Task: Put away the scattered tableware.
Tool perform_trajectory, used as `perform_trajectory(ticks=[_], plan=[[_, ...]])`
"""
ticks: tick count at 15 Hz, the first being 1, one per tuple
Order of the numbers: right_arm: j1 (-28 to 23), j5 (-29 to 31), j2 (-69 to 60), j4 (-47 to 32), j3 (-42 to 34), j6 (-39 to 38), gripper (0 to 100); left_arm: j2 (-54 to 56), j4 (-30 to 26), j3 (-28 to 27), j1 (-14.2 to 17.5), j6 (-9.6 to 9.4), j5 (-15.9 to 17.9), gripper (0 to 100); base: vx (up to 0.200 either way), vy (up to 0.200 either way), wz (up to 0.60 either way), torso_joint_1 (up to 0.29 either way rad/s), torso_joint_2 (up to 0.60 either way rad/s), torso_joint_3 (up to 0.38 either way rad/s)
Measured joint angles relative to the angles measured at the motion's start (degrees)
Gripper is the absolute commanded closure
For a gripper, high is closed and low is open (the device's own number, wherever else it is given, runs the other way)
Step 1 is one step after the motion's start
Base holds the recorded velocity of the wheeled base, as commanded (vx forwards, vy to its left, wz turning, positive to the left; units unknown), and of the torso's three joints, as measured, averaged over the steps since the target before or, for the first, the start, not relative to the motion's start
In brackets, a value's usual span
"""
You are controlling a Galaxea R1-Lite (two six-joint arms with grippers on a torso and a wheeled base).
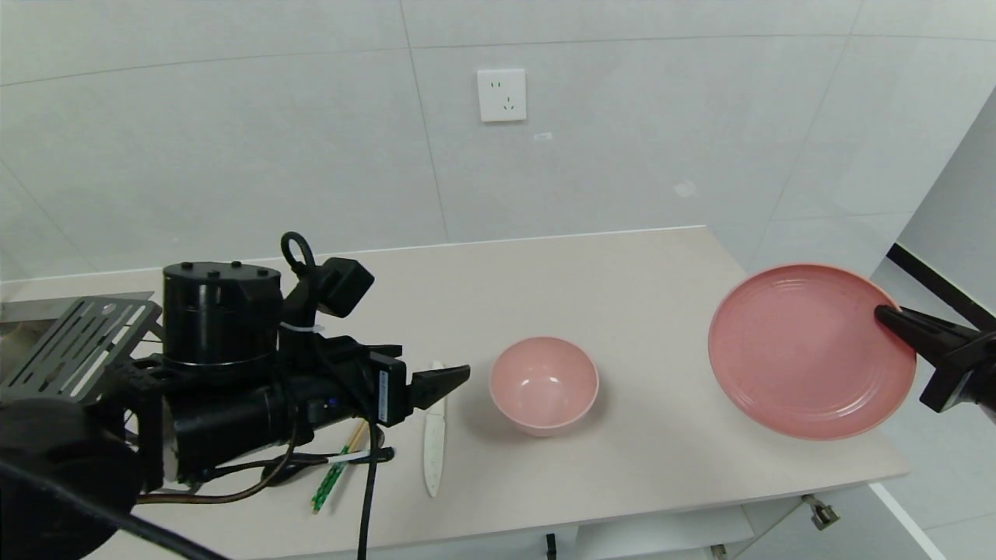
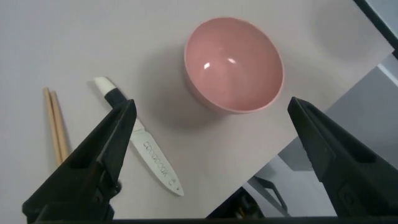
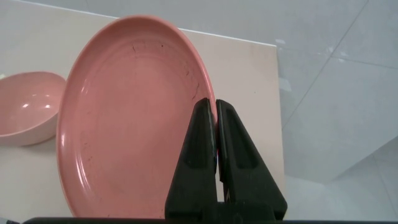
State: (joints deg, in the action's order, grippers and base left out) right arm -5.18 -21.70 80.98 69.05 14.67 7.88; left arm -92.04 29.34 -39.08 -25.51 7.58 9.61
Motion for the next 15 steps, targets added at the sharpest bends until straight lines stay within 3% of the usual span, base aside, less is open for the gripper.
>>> perform_trajectory(ticks=[4,7,12,15], plan=[[0.0,0.0,0.4,0.3,0.0,0.0,100,-6.0,0.2,-1.7,-0.5,-0.11,0.1,0,0.000,0.000,0.00,0.000,0.00,0.000],[0.0,0.0,0.9,0.5,-0.2,0.1,100,-9.3,0.9,-2.9,-1.2,-3.46,0.2,0,0.000,0.000,0.00,0.000,0.00,0.000],[0.0,-0.1,1.0,0.5,-0.3,0.1,100,-15.1,6.5,-5.5,-1.9,-3.71,-0.5,0,0.000,0.000,0.00,0.000,0.00,0.000],[0.0,-0.1,0.9,0.5,-0.3,0.1,100,-19.1,12.6,-6.8,-2.0,-3.68,-0.5,0,0.000,0.000,0.00,0.000,0.00,0.000]])
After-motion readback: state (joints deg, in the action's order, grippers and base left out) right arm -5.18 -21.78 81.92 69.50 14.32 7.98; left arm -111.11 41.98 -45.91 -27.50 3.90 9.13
